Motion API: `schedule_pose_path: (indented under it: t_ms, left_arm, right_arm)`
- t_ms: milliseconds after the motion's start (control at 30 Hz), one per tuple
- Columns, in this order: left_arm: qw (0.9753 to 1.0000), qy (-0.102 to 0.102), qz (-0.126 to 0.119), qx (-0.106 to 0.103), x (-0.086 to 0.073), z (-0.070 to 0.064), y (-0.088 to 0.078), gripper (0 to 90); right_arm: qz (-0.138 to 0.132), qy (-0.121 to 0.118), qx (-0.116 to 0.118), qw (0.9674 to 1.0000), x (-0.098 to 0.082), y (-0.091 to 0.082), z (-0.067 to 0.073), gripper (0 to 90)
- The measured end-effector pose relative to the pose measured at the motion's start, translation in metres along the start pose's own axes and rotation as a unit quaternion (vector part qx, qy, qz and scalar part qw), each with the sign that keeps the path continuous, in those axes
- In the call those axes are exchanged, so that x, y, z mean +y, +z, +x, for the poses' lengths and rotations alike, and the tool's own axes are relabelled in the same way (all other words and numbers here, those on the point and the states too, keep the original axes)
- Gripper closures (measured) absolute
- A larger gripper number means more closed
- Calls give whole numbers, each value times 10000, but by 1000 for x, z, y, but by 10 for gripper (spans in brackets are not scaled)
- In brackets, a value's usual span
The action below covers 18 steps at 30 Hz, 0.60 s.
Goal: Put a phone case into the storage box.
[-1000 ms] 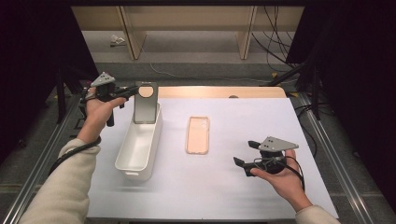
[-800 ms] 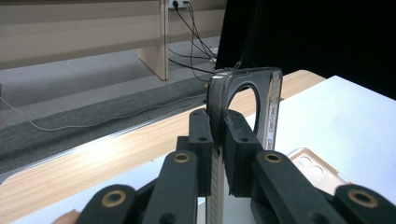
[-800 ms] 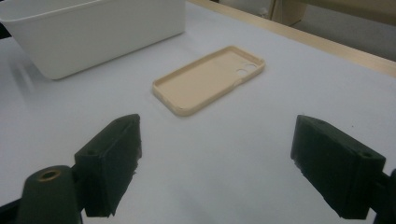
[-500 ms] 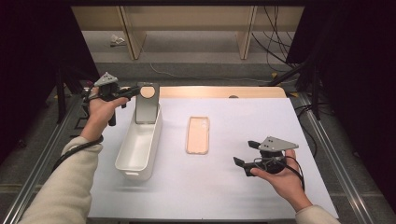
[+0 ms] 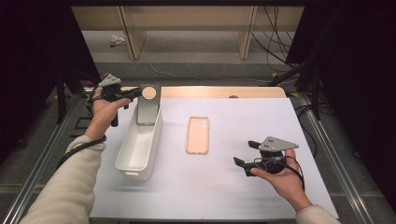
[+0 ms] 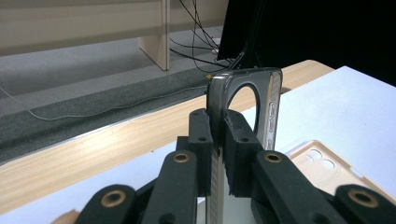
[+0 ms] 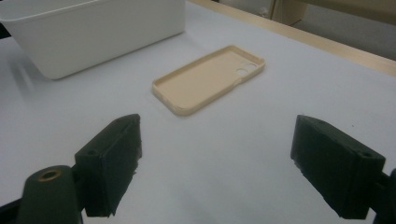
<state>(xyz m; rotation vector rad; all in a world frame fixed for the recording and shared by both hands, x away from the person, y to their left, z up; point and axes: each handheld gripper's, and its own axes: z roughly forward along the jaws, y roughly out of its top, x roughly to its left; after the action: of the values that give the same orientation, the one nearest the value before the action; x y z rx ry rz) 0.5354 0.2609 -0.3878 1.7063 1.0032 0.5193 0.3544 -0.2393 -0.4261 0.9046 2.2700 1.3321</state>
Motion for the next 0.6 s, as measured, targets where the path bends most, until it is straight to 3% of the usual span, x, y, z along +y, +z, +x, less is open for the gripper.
schedule_pose_path:
  t_ms: [600]
  left_arm:
    - [9999, -77, 113, 51, -9, 5, 6, 819]
  right_arm:
    - [5, 5, 9, 10000, 0, 0, 0, 172]
